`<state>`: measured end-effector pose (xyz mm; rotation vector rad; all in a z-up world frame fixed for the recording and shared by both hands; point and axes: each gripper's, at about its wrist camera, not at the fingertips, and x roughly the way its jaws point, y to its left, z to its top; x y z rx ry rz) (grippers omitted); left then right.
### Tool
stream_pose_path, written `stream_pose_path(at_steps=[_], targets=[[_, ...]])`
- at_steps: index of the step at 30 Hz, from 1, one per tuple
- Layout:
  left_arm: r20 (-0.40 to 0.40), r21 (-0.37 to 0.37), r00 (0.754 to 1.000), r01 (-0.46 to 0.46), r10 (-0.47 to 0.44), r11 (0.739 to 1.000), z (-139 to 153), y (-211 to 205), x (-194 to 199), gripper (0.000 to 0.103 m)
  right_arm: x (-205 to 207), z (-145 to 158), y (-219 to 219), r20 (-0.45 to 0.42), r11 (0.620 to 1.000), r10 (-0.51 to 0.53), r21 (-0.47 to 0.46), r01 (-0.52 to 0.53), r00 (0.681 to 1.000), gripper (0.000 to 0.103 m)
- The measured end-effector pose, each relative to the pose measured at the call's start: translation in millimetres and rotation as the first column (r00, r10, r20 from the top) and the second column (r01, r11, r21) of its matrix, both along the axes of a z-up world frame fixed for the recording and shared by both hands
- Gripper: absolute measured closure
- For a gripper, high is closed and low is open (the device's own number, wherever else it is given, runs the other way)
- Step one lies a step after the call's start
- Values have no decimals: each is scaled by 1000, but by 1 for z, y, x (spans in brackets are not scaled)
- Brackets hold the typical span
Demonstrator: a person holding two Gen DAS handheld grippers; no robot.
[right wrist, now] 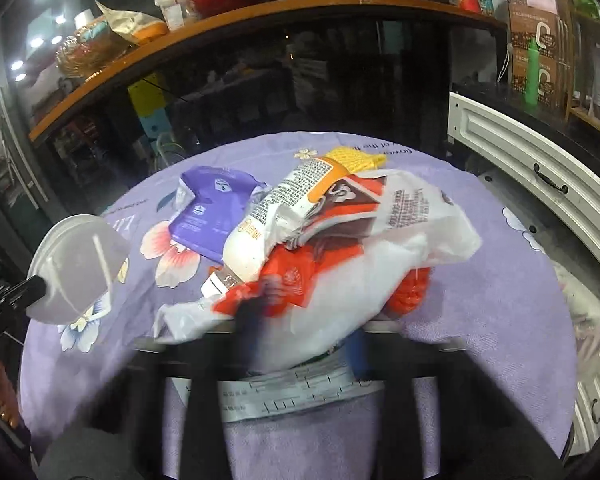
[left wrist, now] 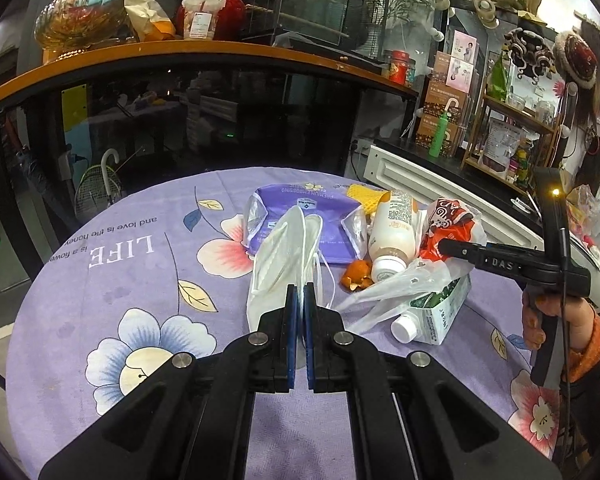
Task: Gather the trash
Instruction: 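Grasp the white mask with the left tool while the right tool grasps the plastic bag, then carry mask and bag to the bin and open both tools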
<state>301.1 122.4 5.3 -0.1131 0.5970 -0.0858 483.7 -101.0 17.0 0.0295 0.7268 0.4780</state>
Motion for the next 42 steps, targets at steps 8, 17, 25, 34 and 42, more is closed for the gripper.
stream_pose_path(at_steps=[8, 17, 25, 34, 42], targets=[[26, -4, 999, 18, -18, 1000, 12, -6, -13, 99, -43, 49, -6, 146, 990, 94, 87, -107, 985, 100], [94, -1, 992, 90, -89, 996, 41, -41, -47, 99, -121, 99, -45, 241, 983, 130, 95, -156, 962, 100], [151, 5, 968, 203, -202, 979, 63, -93, -78, 99, -184, 118, -108, 299, 988, 87, 98, -122, 950, 100], [155, -52, 915, 385, -373, 922, 62, -180, -92, 99, -242, 109, -207, 305, 996, -56, 85, 31, 951, 100], [118, -114, 829, 559, -547, 821, 49, -271, -89, 99, -276, 63, -309, 203, 963, -271, 60, 264, 941, 100]])
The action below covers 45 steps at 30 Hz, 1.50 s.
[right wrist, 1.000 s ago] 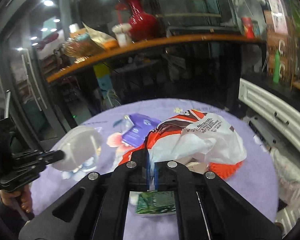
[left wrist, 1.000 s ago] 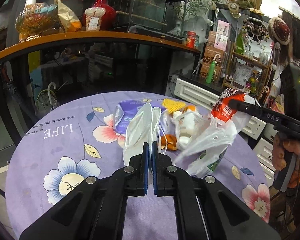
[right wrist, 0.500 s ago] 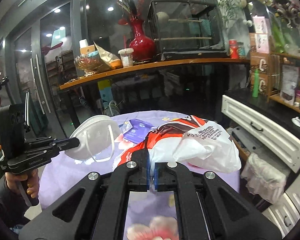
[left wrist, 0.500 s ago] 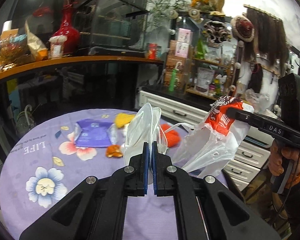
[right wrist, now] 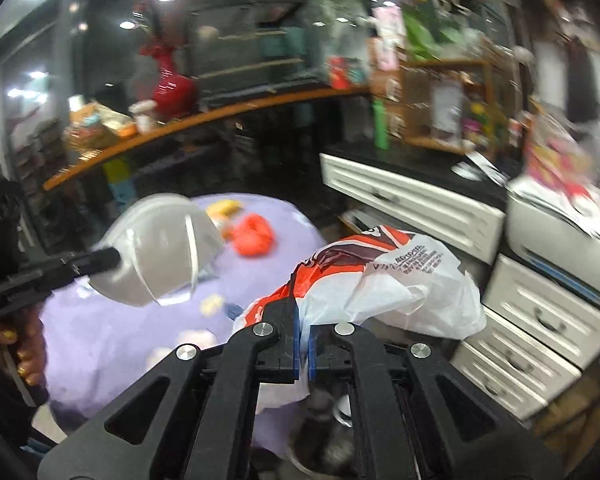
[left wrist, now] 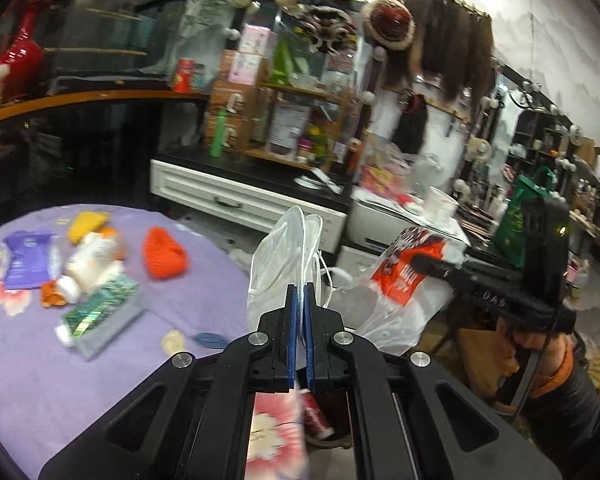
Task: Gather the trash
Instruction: 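Carry mask and bag to the bin and open both tools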
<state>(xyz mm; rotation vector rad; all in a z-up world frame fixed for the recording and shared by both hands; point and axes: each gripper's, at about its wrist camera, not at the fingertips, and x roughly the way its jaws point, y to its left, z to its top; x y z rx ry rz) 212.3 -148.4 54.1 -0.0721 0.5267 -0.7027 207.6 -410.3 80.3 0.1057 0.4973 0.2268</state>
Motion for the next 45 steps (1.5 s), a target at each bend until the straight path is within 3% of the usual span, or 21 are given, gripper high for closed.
stream_pose_path(at_steps=[5, 11, 13, 15, 16, 23, 36, 45], targets=[[-44, 29, 997, 71, -69, 997, -20, -50, 7, 99, 5, -44, -29, -106, 999, -54, 1, 54, 993, 100], [-121, 81, 986, 123, -113, 989, -53, -96, 13, 99, 25, -123, -42, -259, 997, -69, 6, 73, 964, 99], [-140, 96, 983, 129, -115, 987, -61, -104, 16, 99, 31, -146, -40, -303, 998, -61, 15, 69, 951, 87], [-167, 114, 979, 140, -120, 984, -71, -111, 20, 99, 35, -167, -40, -341, 994, -82, 36, 100, 937, 37], [-180, 121, 976, 144, -121, 982, -77, -114, 22, 99, 35, -176, -42, -349, 991, -89, 60, 118, 933, 29], [-261, 181, 958, 167, -117, 969, -113, -133, 32, 99, 17, -218, -62, -411, 955, -125, 198, 222, 903, 28], [-330, 291, 933, 244, -142, 925, -168, -174, 26, 99, -48, -210, -101, -356, 905, -365, 82, 417, 861, 28], [-342, 356, 931, 255, -128, 899, -189, -181, 29, 97, -62, -199, -107, -331, 888, -402, 87, 452, 854, 28]])
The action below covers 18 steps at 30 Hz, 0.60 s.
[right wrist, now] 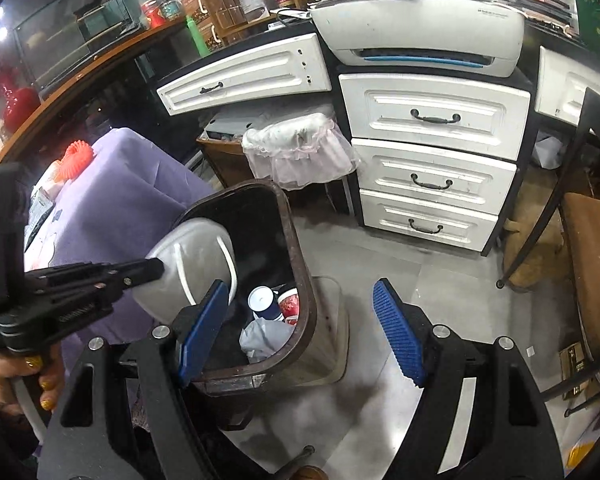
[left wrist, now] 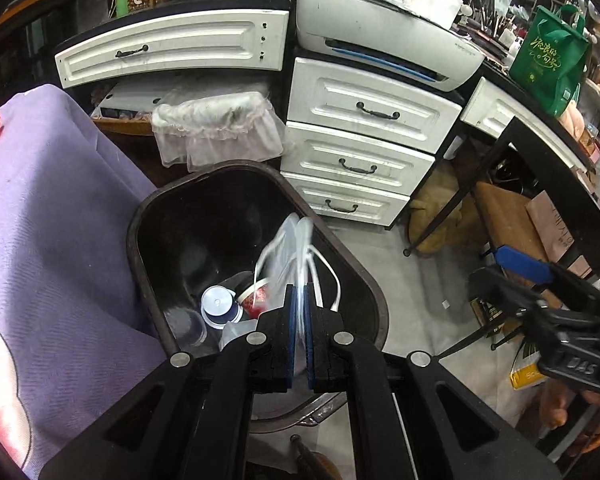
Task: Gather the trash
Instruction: 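Carry mask and bag to the bin and open both tools, then move both tools back over the table toward the green carton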
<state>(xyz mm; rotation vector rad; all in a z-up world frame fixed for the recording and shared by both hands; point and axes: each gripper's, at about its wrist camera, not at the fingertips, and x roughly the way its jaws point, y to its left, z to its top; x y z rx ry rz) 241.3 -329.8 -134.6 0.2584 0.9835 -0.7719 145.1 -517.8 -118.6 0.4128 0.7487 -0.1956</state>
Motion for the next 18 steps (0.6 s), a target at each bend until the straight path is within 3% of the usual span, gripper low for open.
stream_pose_path(at_steps=[1, 3, 5, 6, 18], targets=[[-5, 6, 1000, 9, -8, 1000, -1, 0, 0, 96, 0, 1, 1, 2, 1000, -1, -2, 1, 1000, 28], [-8, 6, 1000, 28, -28, 1000, -2, 0, -1, 81, 1, 3, 2, 3, 1000, -2, -2, 2, 1000, 28], [16, -3, 1000, 24, -24, 1000, 1, 3, -3, 36, 1, 5, 2, 3, 1000, -1, -6, 1, 1000, 28], [29, -18, 999, 19, -19, 1000, 4, 5, -5, 31, 1, 6, 3, 3, 1000, -1, -11, 1, 1000, 28], [91, -139, 996, 31, -19, 990, 50, 36, -19, 17, 4, 19, 14, 22, 1000, 23, -19, -22, 999, 27]])
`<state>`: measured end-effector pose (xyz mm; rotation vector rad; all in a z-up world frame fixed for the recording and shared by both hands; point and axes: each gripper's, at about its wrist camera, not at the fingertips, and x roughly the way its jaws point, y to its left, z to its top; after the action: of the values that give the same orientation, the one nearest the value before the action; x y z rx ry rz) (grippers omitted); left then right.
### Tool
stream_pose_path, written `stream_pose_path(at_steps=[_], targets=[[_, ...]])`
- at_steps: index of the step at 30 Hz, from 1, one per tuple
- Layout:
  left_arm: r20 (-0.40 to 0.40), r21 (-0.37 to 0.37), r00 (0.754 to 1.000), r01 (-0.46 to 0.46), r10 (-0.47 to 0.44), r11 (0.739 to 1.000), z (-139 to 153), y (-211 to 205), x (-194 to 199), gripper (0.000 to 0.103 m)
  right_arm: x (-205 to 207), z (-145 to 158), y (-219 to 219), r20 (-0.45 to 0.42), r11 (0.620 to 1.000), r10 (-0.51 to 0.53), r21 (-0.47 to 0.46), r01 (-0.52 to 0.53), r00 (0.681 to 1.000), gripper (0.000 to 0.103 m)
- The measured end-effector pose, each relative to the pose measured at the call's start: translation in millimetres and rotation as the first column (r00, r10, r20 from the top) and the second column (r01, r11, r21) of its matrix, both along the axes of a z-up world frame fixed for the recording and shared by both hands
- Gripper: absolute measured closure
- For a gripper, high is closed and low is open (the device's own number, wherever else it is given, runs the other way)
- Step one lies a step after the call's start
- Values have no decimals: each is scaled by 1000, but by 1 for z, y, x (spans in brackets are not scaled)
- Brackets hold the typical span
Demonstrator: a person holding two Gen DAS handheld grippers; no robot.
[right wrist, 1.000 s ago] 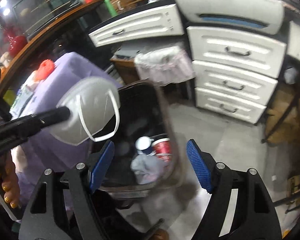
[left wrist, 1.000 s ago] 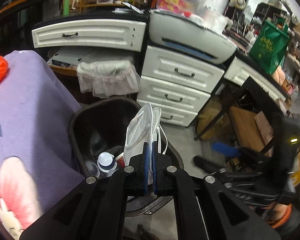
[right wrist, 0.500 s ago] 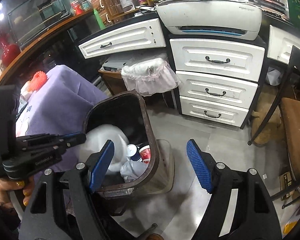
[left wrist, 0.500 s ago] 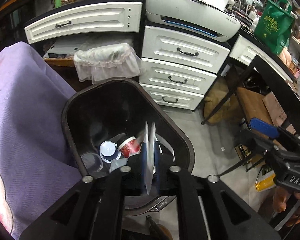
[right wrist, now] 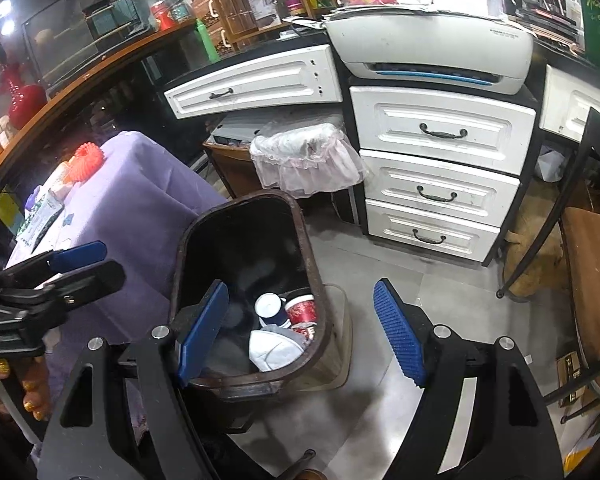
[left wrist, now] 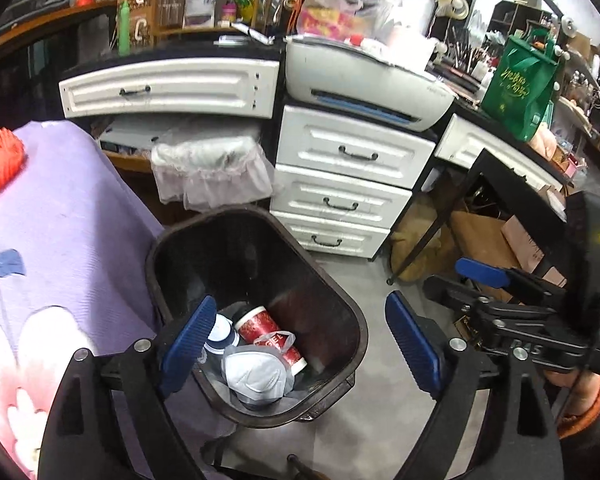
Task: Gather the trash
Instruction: 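Move both tools back over the table toward the green carton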
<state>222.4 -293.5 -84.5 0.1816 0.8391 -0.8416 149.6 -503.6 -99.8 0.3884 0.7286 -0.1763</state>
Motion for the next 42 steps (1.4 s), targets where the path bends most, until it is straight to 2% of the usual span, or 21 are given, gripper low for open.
stream_pose_path(at_steps=[9, 16, 20, 24, 32, 36, 42], targets=[[82, -86, 996, -39, 46, 996, 42, 42, -6, 10, 11, 25, 27, 51, 998, 69, -14, -68, 996, 23], [176, -66, 979, -94, 105, 993, 61, 88, 1, 6, 26, 45, 66, 91, 986, 166, -30, -164, 982, 21], [248, -35, 956, -151, 155, 988, 69, 123, 10, 6, 38, 55, 91, 103, 974, 227, -40, -224, 968, 21], [285, -8, 936, -213, 207, 977, 73, 157, 22, 6, 49, 64, 118, 118, 958, 288, -53, -284, 950, 21], [315, 45, 898, -337, 307, 940, 70, 224, 49, 6, 80, 81, 177, 134, 910, 415, -68, -410, 900, 21], [333, 83, 884, -374, 328, 924, 66, 257, 66, 6, 95, 90, 202, 145, 883, 469, -88, -461, 871, 21], [258, 87, 901, -382, 350, 920, 68, 285, 111, 6, 121, 98, 227, 154, 856, 517, -99, -508, 842, 20]])
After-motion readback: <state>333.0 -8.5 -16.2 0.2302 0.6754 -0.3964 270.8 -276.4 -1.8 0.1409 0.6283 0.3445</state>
